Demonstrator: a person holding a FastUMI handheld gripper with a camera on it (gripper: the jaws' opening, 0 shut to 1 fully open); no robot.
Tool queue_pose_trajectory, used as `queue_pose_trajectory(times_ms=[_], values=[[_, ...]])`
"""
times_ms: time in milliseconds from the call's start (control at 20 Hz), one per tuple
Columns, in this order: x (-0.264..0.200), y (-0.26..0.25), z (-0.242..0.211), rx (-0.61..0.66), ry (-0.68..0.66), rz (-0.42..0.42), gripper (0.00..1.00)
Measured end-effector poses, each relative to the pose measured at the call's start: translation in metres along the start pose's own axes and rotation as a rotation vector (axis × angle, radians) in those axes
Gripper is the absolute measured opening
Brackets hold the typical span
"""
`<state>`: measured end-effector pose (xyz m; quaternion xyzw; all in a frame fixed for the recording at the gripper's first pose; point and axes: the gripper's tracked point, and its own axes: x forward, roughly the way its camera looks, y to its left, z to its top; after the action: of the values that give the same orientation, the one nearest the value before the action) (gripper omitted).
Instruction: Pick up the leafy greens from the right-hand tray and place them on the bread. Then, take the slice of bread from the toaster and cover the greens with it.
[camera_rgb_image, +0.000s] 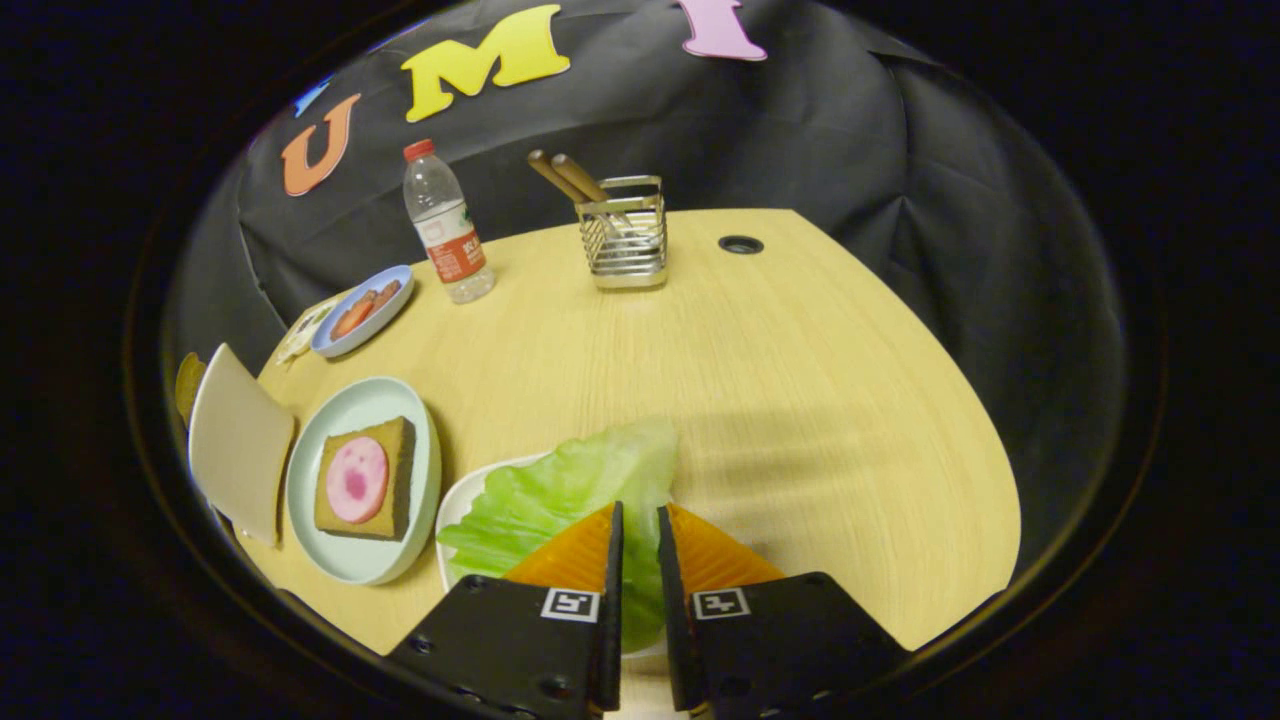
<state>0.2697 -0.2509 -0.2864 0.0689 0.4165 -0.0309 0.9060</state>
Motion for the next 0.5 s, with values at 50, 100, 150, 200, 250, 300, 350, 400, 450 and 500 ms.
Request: queue_pose_trajectory(times_ms=[50, 100, 150, 200, 250, 300, 350, 400, 450, 500], values=[[0.0, 0.002, 0.0, -0.005, -0.005, 0.007, 0.2], [0.0, 0.002, -0.001, -0.014, -0.007, 0.01, 0.2], [0.003, -0.001, 0.0, -0.02, -0.012, -0.005, 0.2], [0.013, -0.001, -0.007, -0.003, 0.007, 0.006, 0.15], [-0.001, -0.001, -0.002, 0.0, 0.0, 0.009, 0.09], [-0.002, -0.008, -0.004, -0.011, -0.005, -0.013, 0.03], [-0.004, -0.017, -0.002, -0.027, -0.017, -0.045, 0.03], [-0.005, -0.027, -0.002, -0.039, -0.025, -0.085, 0.03], [-0.009, -0.033, -0.002, -0.05, -0.035, -0.107, 0.03], [-0.014, -0.035, 0.0, -0.056, -0.051, -0.12, 0.03]])
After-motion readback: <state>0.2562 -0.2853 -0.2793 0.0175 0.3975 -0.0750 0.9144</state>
